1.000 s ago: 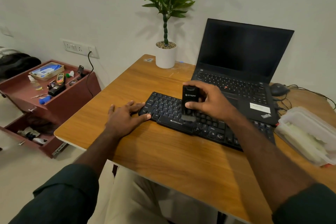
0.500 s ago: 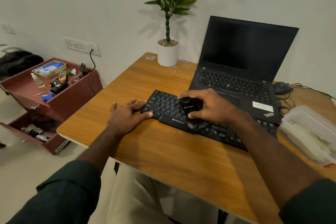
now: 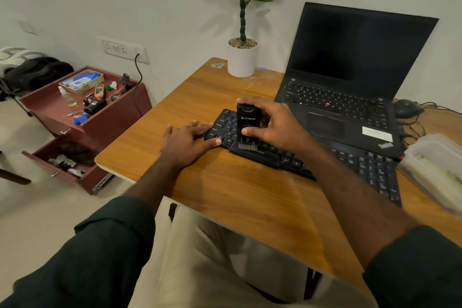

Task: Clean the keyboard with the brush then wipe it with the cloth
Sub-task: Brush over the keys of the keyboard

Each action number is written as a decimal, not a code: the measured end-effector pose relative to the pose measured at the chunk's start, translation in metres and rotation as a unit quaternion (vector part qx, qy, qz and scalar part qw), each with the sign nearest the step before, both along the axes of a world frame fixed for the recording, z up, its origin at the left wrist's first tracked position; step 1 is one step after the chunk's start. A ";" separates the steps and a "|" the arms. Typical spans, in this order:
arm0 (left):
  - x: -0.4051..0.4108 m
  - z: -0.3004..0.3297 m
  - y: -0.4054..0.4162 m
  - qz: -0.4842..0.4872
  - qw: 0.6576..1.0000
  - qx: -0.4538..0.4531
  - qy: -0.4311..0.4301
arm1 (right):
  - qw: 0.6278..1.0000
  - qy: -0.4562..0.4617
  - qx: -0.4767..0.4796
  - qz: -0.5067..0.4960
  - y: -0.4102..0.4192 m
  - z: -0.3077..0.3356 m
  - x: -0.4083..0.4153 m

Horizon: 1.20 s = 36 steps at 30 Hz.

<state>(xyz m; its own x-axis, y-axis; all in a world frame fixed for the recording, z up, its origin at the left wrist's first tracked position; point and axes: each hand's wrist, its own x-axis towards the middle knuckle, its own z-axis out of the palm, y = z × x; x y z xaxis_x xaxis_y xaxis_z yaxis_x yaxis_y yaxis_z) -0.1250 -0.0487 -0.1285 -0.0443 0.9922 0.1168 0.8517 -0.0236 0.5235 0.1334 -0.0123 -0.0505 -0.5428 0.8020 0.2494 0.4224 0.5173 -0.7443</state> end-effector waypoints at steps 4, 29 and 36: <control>-0.001 -0.001 0.001 -0.001 1.000 0.002 -0.001 | 0.998 -0.067 0.000 0.014 0.003 -0.005 0.011; 0.000 0.004 -0.003 -0.004 1.000 0.008 -0.003 | 0.997 -0.078 -0.008 0.001 0.008 0.011 0.050; -0.003 0.000 0.000 -0.005 1.000 -0.004 0.005 | 0.999 -0.044 0.005 0.010 -0.003 -0.007 0.036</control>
<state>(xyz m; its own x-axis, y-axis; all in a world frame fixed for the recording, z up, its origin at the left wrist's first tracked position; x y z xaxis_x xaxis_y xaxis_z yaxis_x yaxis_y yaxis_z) -0.1279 -0.0492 -0.1285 -0.0337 0.9935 0.1091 0.8566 -0.0276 0.5153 0.1691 -0.0151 -0.0576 -0.5782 0.7888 0.2084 0.4752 0.5333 -0.6998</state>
